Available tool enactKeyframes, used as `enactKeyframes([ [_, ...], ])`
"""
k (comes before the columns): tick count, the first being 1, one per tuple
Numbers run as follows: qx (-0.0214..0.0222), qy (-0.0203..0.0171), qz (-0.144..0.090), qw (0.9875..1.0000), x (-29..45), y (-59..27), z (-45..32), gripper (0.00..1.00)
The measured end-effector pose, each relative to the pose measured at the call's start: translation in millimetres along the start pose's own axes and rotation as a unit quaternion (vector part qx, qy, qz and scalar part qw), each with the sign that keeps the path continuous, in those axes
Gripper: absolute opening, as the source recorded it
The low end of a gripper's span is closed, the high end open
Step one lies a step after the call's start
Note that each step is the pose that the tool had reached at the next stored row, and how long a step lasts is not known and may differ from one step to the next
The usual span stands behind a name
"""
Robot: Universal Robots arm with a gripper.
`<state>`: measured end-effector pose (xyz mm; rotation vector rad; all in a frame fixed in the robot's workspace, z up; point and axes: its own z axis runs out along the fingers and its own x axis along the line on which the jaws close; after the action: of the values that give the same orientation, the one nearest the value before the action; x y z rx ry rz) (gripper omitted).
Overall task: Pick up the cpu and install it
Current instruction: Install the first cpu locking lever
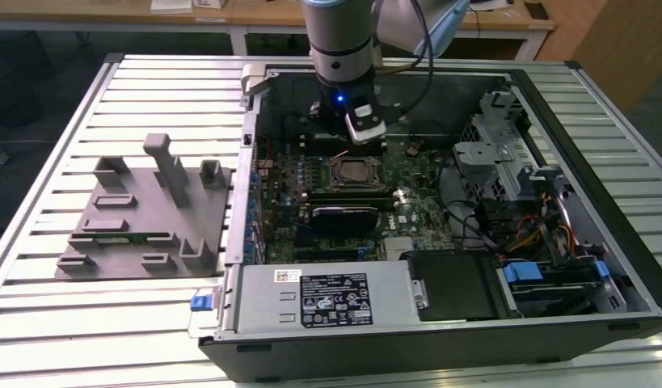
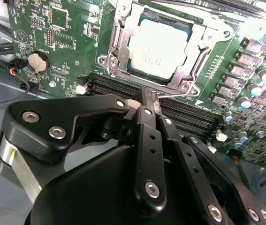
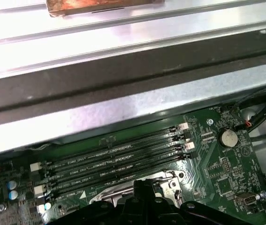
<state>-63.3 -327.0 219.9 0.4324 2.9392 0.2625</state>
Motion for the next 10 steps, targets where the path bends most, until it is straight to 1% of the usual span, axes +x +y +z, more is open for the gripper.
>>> enactKeyframes([
  [6,0.0048,-0.0068,0.029,0.9995,0.6,0.3,3.3,0.11],
  [10,0.0061,-0.0091,0.039,0.9992,1.9,3.5,5.3,0.11],
])
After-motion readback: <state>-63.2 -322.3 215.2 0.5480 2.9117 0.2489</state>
